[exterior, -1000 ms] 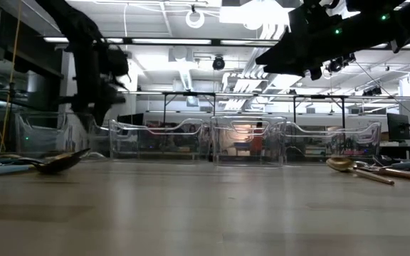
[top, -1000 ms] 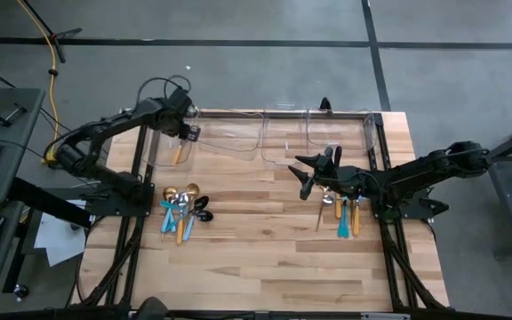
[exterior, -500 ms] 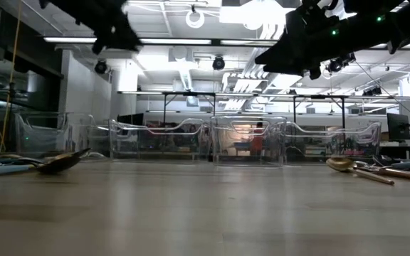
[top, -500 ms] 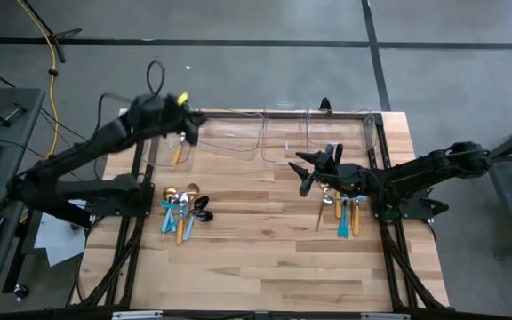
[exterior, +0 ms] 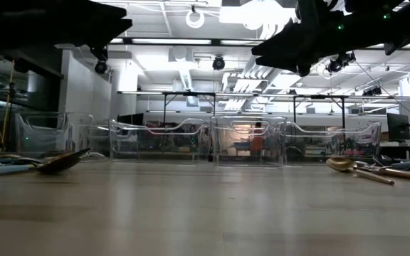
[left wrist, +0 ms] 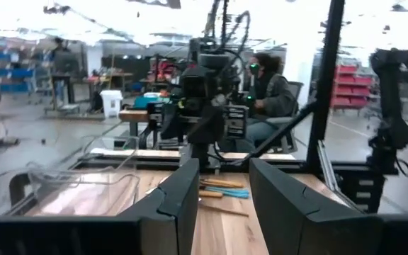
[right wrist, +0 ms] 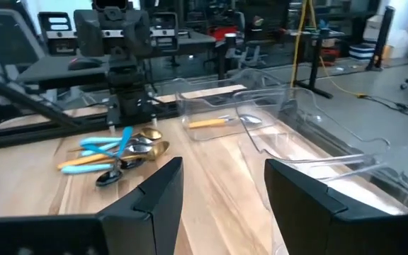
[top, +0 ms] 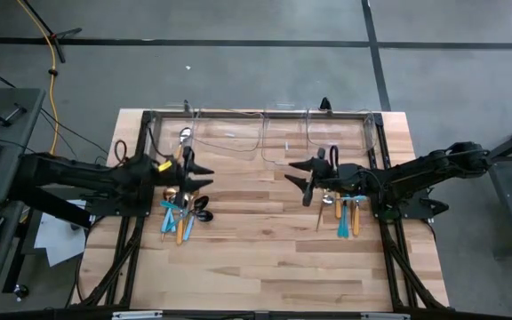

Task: Sort silverware by color (type)
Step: Put the blue spoon into the middle left transparent bin

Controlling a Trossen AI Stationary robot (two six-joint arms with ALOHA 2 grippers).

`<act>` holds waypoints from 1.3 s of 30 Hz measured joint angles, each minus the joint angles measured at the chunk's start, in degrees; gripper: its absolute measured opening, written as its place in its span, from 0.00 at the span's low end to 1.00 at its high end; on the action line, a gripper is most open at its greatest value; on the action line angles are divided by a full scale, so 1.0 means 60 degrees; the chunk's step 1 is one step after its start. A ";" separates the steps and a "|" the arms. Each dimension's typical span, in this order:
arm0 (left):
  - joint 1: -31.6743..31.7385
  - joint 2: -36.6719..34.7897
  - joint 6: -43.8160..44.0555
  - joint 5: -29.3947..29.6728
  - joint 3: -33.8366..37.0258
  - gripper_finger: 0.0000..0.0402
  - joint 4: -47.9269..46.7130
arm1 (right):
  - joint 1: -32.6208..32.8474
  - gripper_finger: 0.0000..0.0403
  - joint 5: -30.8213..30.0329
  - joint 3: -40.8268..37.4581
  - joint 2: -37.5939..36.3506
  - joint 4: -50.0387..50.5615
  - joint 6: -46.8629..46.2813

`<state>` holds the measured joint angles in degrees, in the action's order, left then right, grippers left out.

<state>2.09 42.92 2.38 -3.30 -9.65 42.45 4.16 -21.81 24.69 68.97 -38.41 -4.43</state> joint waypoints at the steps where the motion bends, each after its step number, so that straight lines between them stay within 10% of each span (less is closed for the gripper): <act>1: -0.0112 0.0000 -0.0141 0.0065 0.0022 0.29 0.0044 | 0.0000 0.46 0.0094 0.0000 0.0000 0.0000 0.0068; 22: -0.0576 0.0007 -0.1183 0.0916 -0.0036 0.29 -0.0020 | 0.0174 0.46 0.0647 0.0234 -0.0115 0.0311 -0.0300; 32: -0.0574 0.0007 -0.0909 0.0914 -0.0036 0.29 -0.0187 | 0.0978 0.46 -0.0255 0.4760 0.0135 1.3599 -0.2754; 39: -0.0572 0.0007 -0.0906 0.0913 -0.0036 0.29 -0.0354 | 0.0896 0.46 0.0688 0.4486 0.0683 1.6495 -0.4270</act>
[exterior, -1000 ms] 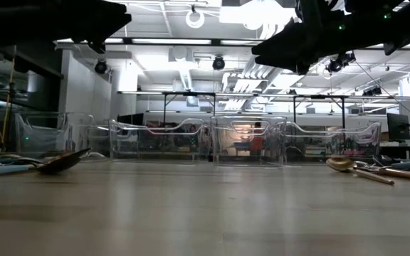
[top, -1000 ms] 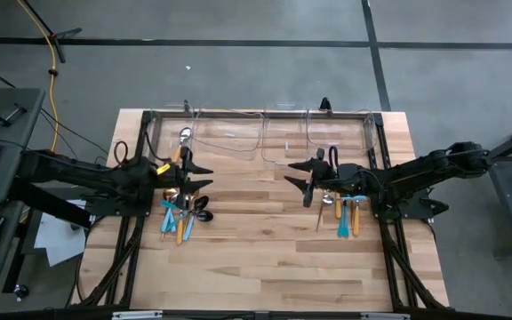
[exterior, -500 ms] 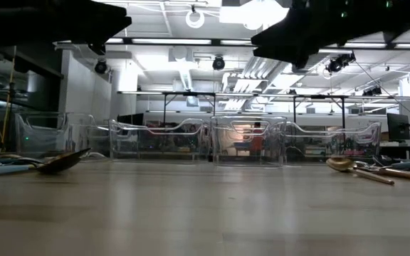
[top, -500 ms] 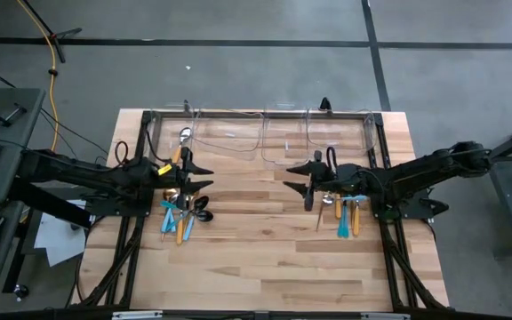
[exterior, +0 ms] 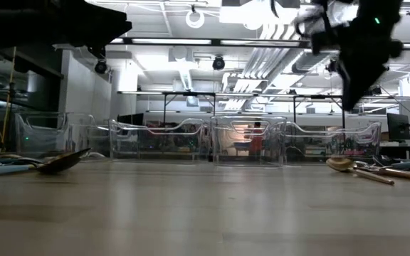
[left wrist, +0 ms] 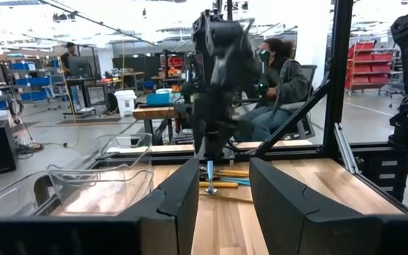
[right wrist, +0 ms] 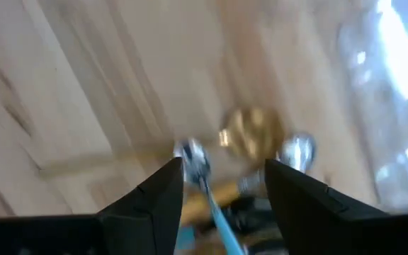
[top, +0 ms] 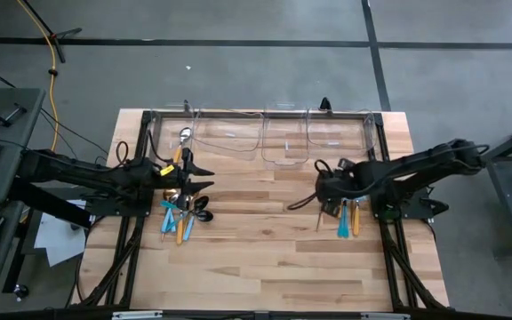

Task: Sort silverware by color (type)
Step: Put the blue spoon into the middle left transparent bin

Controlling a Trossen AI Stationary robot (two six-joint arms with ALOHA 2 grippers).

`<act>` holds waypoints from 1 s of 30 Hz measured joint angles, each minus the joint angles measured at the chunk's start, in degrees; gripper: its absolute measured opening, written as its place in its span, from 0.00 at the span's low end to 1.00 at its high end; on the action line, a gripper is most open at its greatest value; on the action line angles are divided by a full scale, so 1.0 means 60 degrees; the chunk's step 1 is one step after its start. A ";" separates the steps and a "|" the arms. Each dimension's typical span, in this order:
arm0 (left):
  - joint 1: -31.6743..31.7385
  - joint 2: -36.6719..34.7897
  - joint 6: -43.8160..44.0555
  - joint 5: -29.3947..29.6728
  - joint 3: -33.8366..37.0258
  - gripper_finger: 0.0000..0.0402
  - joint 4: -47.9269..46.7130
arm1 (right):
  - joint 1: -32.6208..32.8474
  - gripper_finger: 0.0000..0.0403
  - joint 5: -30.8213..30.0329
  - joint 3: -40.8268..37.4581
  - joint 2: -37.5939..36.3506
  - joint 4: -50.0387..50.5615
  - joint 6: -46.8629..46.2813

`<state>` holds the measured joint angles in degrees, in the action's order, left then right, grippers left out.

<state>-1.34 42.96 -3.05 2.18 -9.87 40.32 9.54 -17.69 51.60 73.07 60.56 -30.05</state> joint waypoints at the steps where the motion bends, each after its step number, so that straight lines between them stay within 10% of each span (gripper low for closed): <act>1: 0.0000 0.0000 0.0000 0.0003 0.0000 0.29 -0.0003 | -0.0045 0.46 0.0192 -0.0299 0.0022 0.0010 0.0054; 30: 0.0011 0.0000 -0.0004 0.0007 0.0000 0.29 -0.0148 | -0.1369 0.29 0.1884 -0.2931 -0.0009 -0.1319 -0.0023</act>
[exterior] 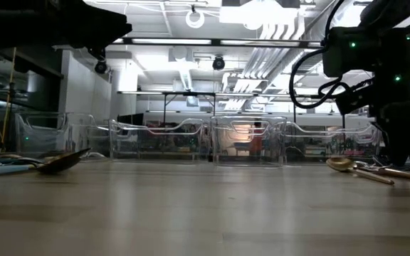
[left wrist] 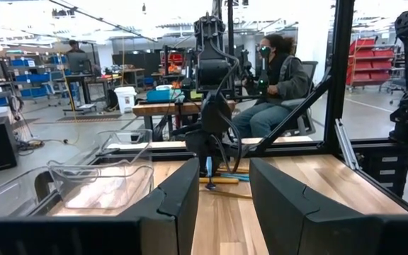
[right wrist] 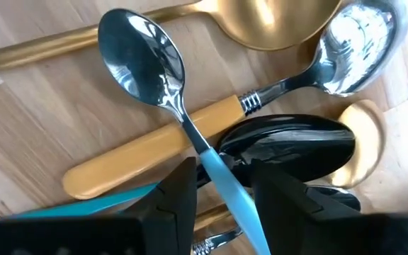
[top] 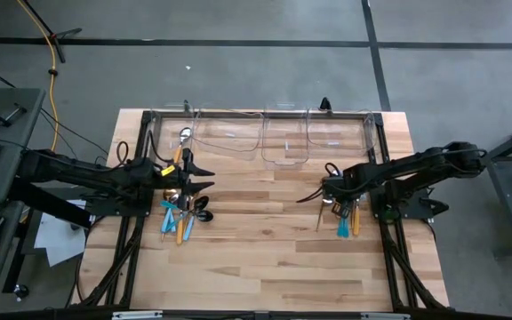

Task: Sort silverware by color (type)
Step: Put the blue spoon into the middle left transparent bin

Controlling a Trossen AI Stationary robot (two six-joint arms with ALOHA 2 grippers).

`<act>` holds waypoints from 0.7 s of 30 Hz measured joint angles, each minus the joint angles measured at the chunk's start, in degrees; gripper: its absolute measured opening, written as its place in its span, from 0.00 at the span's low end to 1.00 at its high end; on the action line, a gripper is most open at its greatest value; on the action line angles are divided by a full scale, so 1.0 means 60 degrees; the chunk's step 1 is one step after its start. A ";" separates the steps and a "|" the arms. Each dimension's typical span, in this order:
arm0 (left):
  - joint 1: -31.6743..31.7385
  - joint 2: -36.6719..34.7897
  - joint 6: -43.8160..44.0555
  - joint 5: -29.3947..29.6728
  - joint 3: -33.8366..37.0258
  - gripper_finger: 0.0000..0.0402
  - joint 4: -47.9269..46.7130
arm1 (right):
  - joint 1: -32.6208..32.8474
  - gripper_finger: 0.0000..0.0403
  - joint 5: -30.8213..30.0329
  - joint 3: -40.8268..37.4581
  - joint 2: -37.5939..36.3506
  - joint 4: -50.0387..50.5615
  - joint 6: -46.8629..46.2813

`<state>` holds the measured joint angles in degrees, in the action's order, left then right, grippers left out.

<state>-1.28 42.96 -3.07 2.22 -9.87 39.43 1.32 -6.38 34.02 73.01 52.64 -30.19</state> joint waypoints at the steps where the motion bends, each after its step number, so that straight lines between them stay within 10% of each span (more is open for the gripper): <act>1: 0.0000 0.0000 0.0000 -0.0003 0.0000 0.29 -0.0030 | 0.0000 0.29 0.0003 0.0000 0.0000 0.0000 -0.0065; 21: 0.0000 -0.0003 0.0157 0.0000 0.0000 0.29 -0.0169 | 0.0000 0.20 0.0074 0.0027 0.1031 -0.0398 -0.0499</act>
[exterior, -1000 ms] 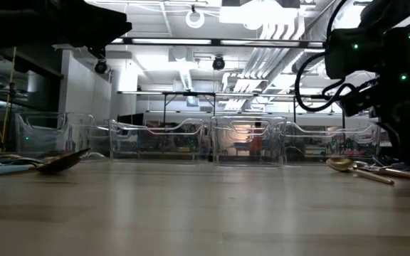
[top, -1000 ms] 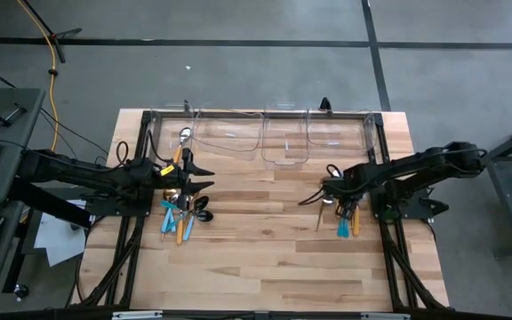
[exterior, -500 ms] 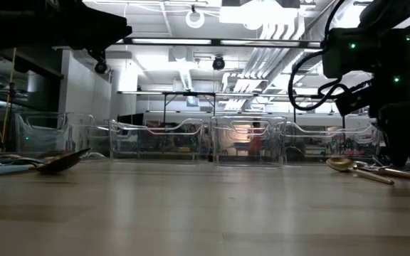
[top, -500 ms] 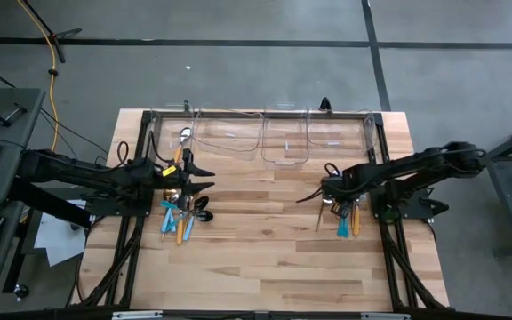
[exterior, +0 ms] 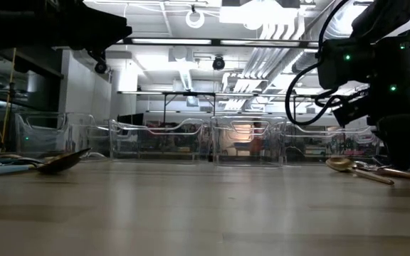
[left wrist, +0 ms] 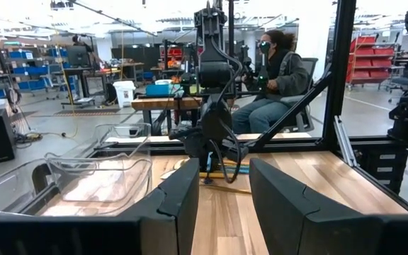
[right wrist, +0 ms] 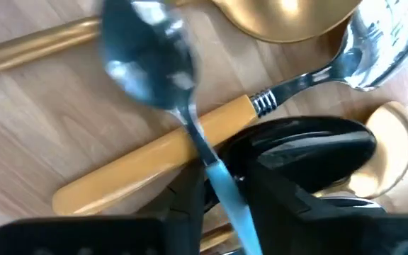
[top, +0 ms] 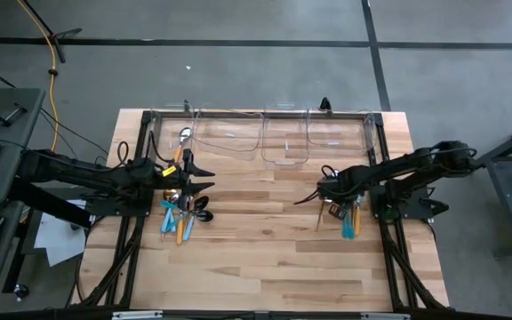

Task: Sort silverware by color (type)
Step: Put the blue spoon into the middle left transparent bin

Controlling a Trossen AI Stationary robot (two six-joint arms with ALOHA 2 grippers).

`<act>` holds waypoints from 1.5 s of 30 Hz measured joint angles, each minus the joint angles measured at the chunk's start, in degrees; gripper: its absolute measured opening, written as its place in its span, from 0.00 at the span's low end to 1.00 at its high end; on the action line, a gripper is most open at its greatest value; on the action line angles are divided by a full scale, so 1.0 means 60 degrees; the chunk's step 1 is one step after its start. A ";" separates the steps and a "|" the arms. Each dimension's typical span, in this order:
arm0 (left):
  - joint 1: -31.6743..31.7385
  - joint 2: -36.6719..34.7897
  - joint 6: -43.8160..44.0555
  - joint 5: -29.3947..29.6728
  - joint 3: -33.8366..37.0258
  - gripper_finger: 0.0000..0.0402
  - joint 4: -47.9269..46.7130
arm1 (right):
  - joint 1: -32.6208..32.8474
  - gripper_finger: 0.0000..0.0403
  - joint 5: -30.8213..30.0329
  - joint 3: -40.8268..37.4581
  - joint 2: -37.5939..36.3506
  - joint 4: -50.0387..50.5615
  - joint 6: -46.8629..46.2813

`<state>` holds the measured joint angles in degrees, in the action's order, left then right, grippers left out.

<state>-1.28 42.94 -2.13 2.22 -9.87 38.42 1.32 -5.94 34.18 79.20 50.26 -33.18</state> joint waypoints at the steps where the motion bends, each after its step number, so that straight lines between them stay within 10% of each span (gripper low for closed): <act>1: 0.0000 0.0000 0.0000 0.0000 0.0000 0.29 0.0004 | 0.0000 0.16 -0.0004 -0.0007 -0.0036 0.0003 0.0002; 20: 0.0004 0.0000 -0.0089 0.0033 0.0000 0.29 0.0059 | 0.0510 0.04 -0.1811 0.2006 -0.1030 0.1014 0.0449; 35: 0.0000 0.0007 0.0575 -0.0007 -0.0004 0.29 0.0404 | 0.1542 0.04 -0.2574 -0.1027 0.0009 -1.5407 0.3355; 45: 0.0000 0.1085 0.0557 0.0063 -0.0020 0.29 0.1591 | 0.0641 0.04 -0.1685 0.0453 0.1471 -1.6636 0.5923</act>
<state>-1.28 49.45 1.21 2.60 -9.99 47.97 5.17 -16.05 36.90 88.02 -49.56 2.35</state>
